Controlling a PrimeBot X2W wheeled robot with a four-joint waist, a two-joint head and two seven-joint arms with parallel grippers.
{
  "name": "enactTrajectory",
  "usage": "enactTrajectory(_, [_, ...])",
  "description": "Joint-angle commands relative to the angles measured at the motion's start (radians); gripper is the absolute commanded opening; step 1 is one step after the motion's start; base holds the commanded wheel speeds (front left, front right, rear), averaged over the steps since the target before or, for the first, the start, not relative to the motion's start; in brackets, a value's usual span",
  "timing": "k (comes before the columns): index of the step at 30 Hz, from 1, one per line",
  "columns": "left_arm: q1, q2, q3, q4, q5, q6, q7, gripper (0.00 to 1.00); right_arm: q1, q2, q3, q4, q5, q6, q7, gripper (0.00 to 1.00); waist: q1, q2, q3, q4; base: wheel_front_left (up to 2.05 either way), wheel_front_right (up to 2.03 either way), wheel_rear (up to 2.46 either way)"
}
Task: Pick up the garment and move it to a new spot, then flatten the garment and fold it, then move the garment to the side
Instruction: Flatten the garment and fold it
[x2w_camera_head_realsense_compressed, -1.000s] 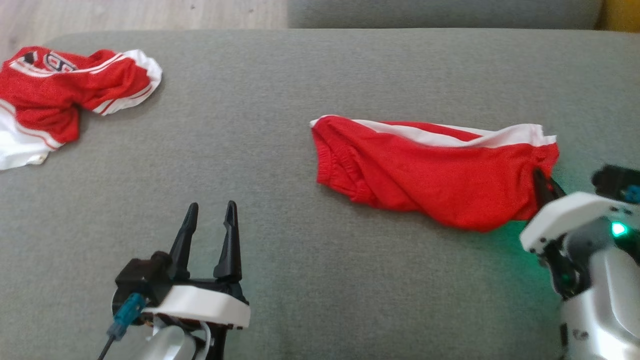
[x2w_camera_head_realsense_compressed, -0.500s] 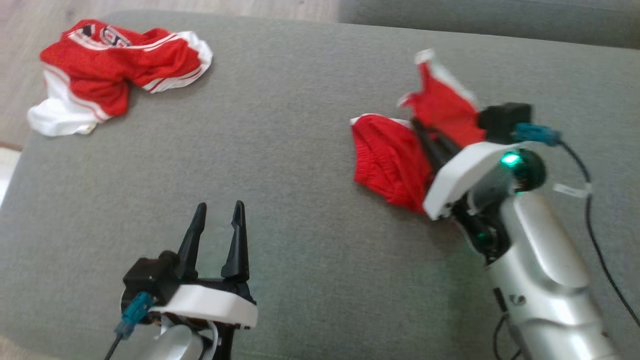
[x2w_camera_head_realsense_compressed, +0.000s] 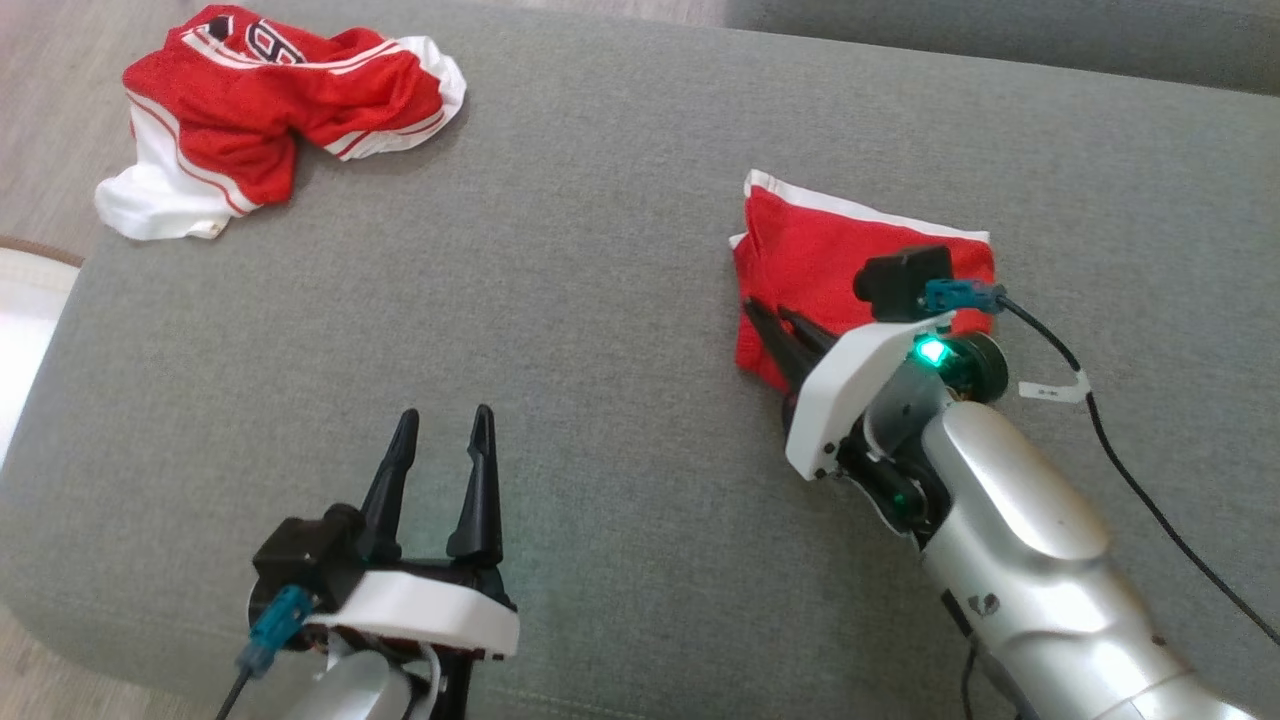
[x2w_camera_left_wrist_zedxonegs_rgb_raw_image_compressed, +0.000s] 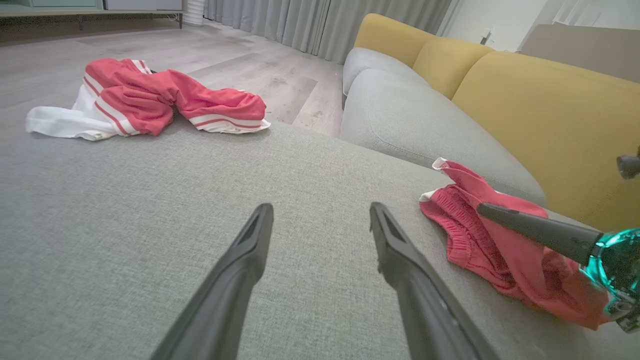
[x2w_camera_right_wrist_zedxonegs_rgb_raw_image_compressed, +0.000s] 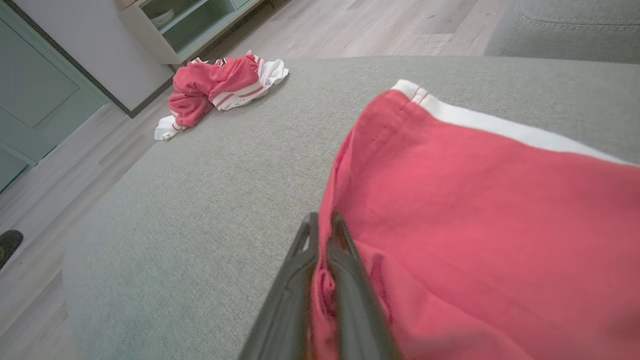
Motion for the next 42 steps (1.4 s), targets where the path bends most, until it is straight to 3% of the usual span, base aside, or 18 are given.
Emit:
enactTrajectory(1, [-0.045,0.005,0.033,-0.024,0.001,-0.002,-0.013,1.0,-0.047,0.016,0.031,-0.032,0.013,-0.001,-0.024,1.0,0.0,-0.0001,-0.005,-0.008,0.0,0.0,0.0])
enactTrajectory(7, [-0.039,0.0,0.023,-0.015,0.001,-0.005,-0.014,1.0,-0.051,0.016,0.051,-0.05,0.033,-0.001,-0.101,1.0,0.0,-0.0001,-0.033,-0.037,0.0,0.0,0.0])
enactTrajectory(13, [-0.024,0.002,0.016,-0.015,0.001,-0.002,-0.013,1.0,-0.05,0.016,-0.047,-0.047,-0.042,-0.001,-0.182,1.0,0.0,-0.0001,-0.057,-0.058,0.0,0.0,0.0])
enactTrajectory(19, [-0.013,0.005,0.011,-0.021,0.0,0.003,-0.012,1.0,-0.025,0.016,-0.216,-0.032,-0.227,-0.001,-0.236,1.0,0.0,-0.0001,-0.069,-0.067,0.0,0.0,0.0])
enactTrajectory(23, [-0.007,0.007,0.008,-0.025,-0.001,0.004,-0.012,1.0,0.008,0.016,-0.275,-0.025,-0.331,-0.001,-0.236,1.0,0.0,-0.0001,-0.066,-0.064,0.0,0.0,0.0])
enactTrajectory(24, [-0.007,0.007,0.007,-0.026,-0.001,0.004,-0.012,1.0,0.015,0.016,-0.28,-0.023,-0.349,-0.001,-0.236,0.93,0.0,-0.0001,-0.063,-0.063,0.0,0.0,0.0])
enactTrajectory(25, [-0.007,0.007,0.008,-0.026,-0.001,0.004,-0.012,1.0,0.022,0.016,-0.283,-0.019,-0.362,-0.001,-0.235,0.76,0.0,-0.0001,-0.061,-0.061,0.0,0.0,0.0])
enactTrajectory(26, [-0.008,0.007,0.007,-0.026,-0.002,0.004,-0.012,1.0,0.029,0.016,-0.279,-0.013,-0.375,-0.001,-0.232,0.43,0.0,-0.0001,-0.058,-0.058,0.0,0.0,0.0])
enactTrajectory(28, [-0.009,0.006,0.009,-0.026,-0.003,0.005,-0.013,1.0,0.041,0.016,-0.264,0.003,-0.396,-0.001,-0.227,0.11,0.0,-0.0001,-0.054,-0.053,0.0,0.0,0.0])
enactTrajectory(30, [-0.012,0.004,0.01,-0.025,-0.004,0.005,-0.013,1.0,0.052,0.016,-0.237,0.022,-0.401,-0.001,-0.222,0.0,0.0,-0.0001,-0.049,-0.045,0.0,0.0,0.0])
enactTrajectory(42, [-0.021,0.001,0.021,-0.015,-0.006,0.001,-0.018,1.0,0.042,0.016,0.044,0.126,-0.303,-0.001,-0.197,0.0,0.0,-0.0001,-0.036,-0.015,0.0,0.0,0.0])
